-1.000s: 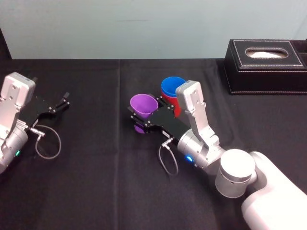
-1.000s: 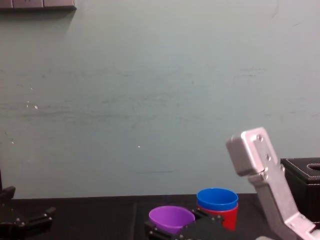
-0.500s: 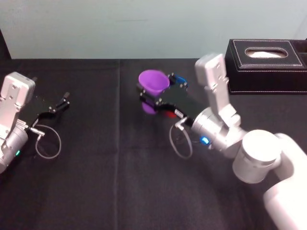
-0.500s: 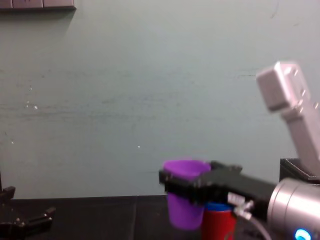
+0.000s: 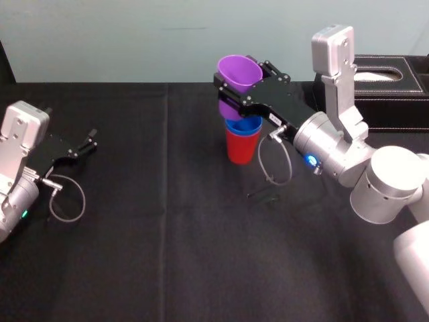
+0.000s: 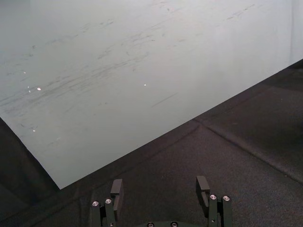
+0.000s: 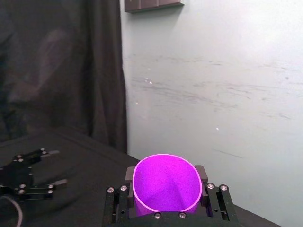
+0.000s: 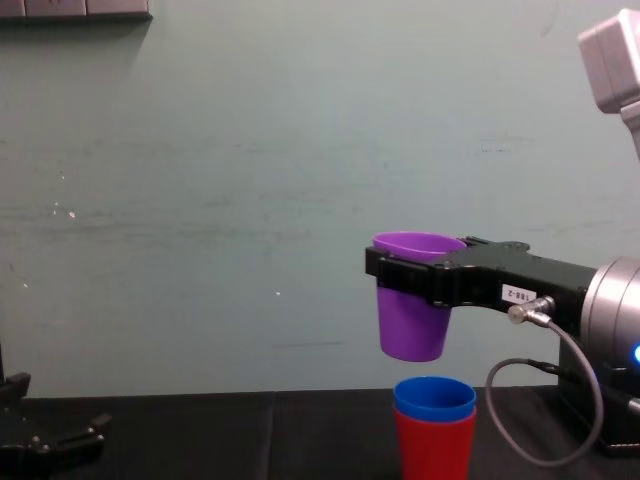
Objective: Stack the three plastic cups sequentially using one hand.
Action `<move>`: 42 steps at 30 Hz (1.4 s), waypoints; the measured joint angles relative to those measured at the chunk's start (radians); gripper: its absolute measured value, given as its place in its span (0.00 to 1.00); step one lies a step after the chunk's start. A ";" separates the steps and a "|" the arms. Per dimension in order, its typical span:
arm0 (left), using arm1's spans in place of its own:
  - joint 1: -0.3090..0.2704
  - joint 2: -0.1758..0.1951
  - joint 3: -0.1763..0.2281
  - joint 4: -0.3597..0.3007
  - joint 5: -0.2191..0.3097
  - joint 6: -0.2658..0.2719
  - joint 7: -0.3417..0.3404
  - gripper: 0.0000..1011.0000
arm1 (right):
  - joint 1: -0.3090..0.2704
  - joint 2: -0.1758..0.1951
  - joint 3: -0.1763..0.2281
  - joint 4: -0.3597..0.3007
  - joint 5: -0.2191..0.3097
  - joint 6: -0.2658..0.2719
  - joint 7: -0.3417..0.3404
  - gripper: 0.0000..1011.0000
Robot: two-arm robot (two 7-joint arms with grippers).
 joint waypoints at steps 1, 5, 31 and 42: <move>0.000 0.000 0.000 0.000 0.000 0.000 0.000 0.99 | 0.003 0.001 0.001 0.004 0.001 0.000 -0.001 0.74; 0.000 0.000 0.000 0.000 0.000 0.000 0.000 0.99 | 0.023 0.005 0.005 0.034 0.003 0.000 -0.012 0.74; 0.000 0.000 0.000 0.000 0.000 0.000 0.000 0.99 | 0.073 -0.006 -0.004 0.166 -0.012 -0.060 -0.016 0.74; 0.000 0.000 0.000 0.000 0.000 0.000 0.000 0.99 | 0.074 -0.015 -0.007 0.192 -0.019 -0.071 -0.014 0.74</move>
